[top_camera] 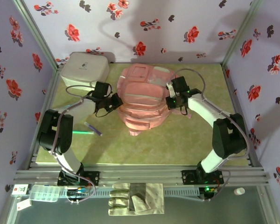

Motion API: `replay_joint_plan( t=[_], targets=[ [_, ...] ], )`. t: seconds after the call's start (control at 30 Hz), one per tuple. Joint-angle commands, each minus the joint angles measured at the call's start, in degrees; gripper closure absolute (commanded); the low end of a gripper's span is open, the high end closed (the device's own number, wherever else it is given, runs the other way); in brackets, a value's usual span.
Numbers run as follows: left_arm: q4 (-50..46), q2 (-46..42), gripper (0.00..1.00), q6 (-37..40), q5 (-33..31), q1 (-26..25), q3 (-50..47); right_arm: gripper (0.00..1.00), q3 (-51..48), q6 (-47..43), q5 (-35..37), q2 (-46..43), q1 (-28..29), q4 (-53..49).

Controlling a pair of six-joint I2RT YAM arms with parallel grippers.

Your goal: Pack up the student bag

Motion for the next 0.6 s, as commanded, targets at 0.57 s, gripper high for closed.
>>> replay_joint_plan(
  t=[0.57],
  targets=[
    [-7.60, 1.76, 1.00, 6.56, -1.02, 1.44, 2.26, 0.85, 8.35, 5.75, 19.96, 5.97, -5.32, -1.26]
  ],
)
